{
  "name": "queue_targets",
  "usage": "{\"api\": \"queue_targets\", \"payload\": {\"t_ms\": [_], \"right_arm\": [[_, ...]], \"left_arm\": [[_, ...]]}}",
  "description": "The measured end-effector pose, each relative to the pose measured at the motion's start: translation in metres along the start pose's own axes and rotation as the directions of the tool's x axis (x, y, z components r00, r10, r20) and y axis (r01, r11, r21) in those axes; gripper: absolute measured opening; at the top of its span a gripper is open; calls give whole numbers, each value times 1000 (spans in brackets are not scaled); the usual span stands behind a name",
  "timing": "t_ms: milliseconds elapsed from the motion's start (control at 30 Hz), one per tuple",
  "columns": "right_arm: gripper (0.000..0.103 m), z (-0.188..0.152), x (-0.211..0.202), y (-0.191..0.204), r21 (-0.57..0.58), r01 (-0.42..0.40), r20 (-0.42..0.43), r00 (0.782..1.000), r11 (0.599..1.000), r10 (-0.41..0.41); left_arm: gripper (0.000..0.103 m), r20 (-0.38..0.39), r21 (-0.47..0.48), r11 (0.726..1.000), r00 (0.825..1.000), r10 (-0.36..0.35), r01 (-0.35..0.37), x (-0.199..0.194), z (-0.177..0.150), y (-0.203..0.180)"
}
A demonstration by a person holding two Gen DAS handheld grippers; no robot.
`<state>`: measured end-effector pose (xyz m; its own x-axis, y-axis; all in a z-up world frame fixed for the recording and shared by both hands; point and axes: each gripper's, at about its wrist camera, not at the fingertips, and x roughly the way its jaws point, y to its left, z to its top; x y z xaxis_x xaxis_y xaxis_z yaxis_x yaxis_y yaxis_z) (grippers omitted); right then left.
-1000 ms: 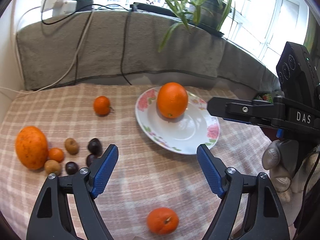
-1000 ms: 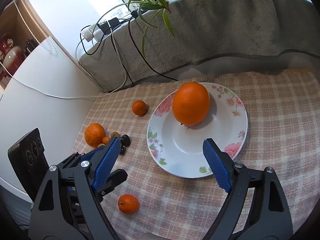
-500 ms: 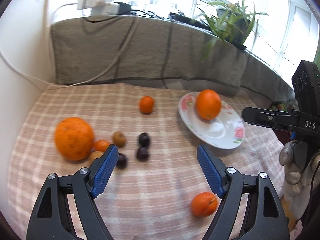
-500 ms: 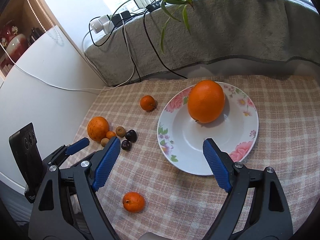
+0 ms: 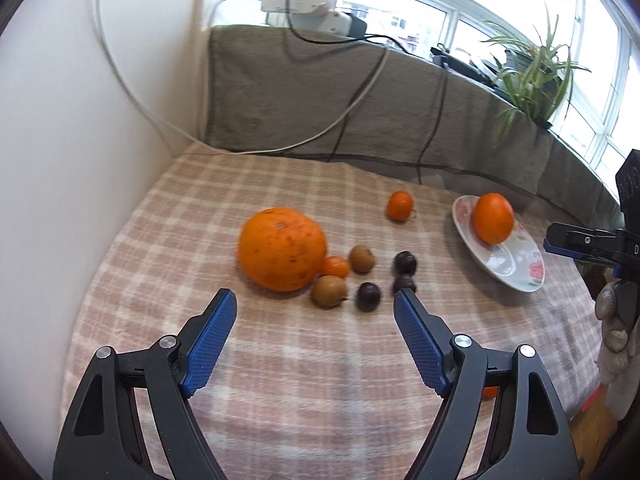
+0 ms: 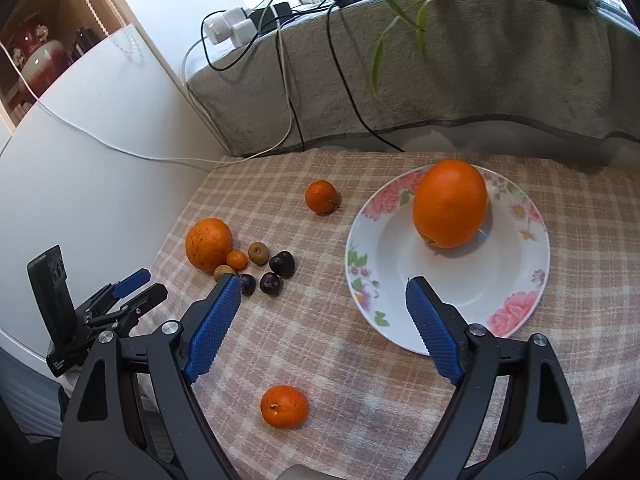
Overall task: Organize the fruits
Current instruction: 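Move the right gripper back toward the large bumpy orange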
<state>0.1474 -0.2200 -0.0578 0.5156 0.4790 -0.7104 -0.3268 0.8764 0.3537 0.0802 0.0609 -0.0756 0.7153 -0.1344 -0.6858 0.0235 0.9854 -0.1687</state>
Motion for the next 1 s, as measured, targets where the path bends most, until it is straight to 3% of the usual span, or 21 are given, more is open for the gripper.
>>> {"api": "queue_targets", "payload": {"t_ms": [333, 1000], "right_arm": [[87, 4, 26, 22, -59, -3, -59, 998, 998, 0], [87, 36, 102, 80, -155, -59, -190, 981, 986, 29]], "left_arm": [[81, -20, -72, 997, 999, 34, -35, 7, -6, 39], [81, -48, -141, 990, 998, -40, 33, 36, 2, 63]]}}
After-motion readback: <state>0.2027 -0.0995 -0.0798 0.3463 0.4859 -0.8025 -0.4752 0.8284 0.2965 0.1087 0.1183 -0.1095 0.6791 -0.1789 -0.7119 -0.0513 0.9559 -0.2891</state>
